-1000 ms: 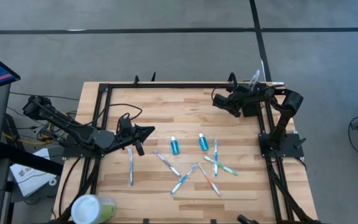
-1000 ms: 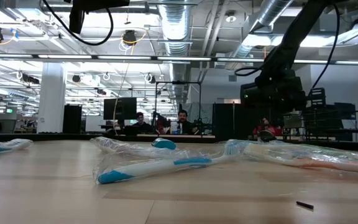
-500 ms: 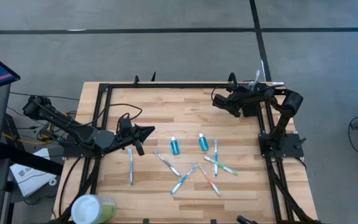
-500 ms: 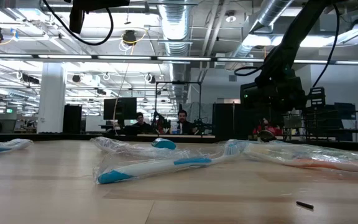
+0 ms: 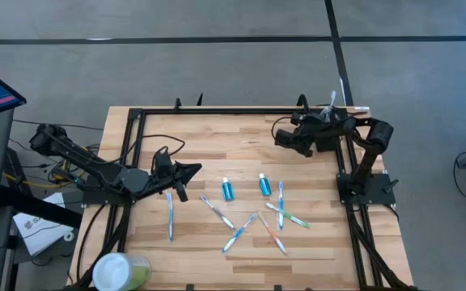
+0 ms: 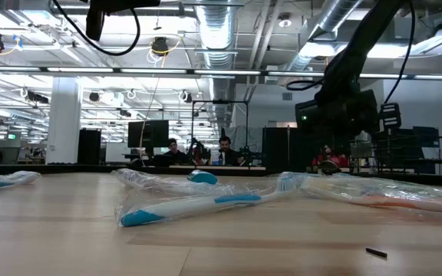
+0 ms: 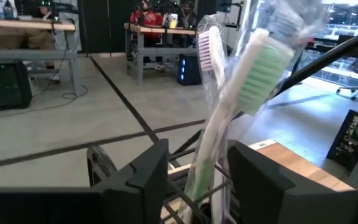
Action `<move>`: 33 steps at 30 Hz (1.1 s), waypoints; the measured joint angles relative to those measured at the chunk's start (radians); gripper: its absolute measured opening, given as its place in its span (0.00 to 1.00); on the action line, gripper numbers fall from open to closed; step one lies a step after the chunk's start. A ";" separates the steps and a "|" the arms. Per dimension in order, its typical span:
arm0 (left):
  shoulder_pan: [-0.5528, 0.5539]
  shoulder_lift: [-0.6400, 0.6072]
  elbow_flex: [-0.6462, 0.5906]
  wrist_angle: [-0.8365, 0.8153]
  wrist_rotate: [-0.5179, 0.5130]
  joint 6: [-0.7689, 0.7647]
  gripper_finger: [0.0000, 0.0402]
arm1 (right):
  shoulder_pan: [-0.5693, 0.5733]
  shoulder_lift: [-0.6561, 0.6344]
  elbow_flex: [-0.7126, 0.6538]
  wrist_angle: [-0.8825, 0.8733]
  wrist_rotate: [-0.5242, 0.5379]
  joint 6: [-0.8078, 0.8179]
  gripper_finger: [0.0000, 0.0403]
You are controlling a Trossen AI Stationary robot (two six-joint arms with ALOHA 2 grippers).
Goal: Pick & Place toothbrushing station
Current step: Put the top green toothbrush into the left section of wire organizer, then adjust the wire organizer
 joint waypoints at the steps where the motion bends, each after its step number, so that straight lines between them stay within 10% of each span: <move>1: 0.000 0.000 0.000 0.002 0.000 0.000 0.00 | 0.004 -0.003 0.000 -0.008 -0.008 0.000 0.41; 13: -0.005 0.000 0.000 0.015 0.004 0.008 0.00 | 0.039 -0.121 0.000 -0.259 -0.074 0.189 0.52; 33: -0.007 -0.093 0.000 0.037 0.076 -0.018 0.00 | 0.142 -0.596 0.017 -0.466 -0.183 -0.005 0.49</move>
